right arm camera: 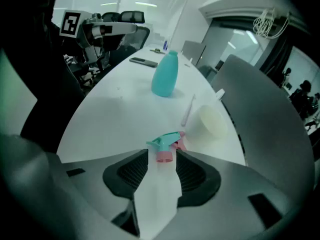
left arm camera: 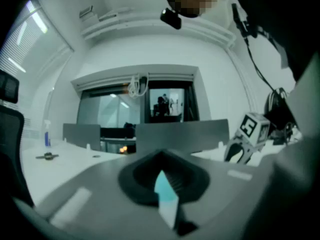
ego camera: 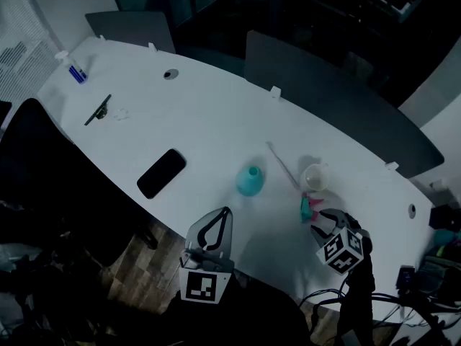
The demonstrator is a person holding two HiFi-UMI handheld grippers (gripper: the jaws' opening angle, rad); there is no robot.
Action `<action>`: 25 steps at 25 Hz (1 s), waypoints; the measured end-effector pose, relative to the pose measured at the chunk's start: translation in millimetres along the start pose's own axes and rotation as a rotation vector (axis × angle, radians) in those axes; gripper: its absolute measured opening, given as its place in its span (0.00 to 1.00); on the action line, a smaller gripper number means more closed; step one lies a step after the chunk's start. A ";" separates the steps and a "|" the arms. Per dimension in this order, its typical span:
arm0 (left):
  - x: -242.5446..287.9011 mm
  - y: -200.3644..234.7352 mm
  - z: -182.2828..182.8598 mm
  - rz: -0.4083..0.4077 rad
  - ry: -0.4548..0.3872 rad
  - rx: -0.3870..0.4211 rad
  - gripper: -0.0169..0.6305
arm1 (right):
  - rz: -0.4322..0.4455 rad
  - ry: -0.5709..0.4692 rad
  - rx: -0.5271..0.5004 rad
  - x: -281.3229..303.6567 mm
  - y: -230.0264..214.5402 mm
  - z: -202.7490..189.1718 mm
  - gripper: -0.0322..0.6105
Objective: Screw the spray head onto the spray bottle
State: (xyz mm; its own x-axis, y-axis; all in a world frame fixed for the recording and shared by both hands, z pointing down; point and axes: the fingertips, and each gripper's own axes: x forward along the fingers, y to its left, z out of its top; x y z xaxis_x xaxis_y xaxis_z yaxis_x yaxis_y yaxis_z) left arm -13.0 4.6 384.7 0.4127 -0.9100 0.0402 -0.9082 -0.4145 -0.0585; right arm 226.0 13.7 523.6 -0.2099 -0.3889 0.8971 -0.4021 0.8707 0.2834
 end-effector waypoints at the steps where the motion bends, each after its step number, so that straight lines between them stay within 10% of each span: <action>1: 4.0 6.7 -1.5 -0.010 0.002 -0.003 0.03 | 0.041 0.040 -0.005 7.3 -2.6 2.1 0.29; 9: 30.9 67.1 -11.3 -0.092 -0.003 0.010 0.03 | 0.287 0.384 0.027 43.8 -13.0 -4.8 0.29; 25: 69.7 39.8 -16.2 -0.270 0.014 -0.028 0.03 | 0.378 0.373 0.260 49.3 23.9 -7.1 0.28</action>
State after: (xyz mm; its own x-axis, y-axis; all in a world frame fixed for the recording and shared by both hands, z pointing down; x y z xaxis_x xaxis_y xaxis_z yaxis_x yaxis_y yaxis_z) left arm -21.5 -75.1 401.4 0.6393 -0.7663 0.0643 -0.7671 -0.6413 -0.0164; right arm 212.3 17.5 577.0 -0.0723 0.1070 0.9916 -0.5759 0.8072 -0.1291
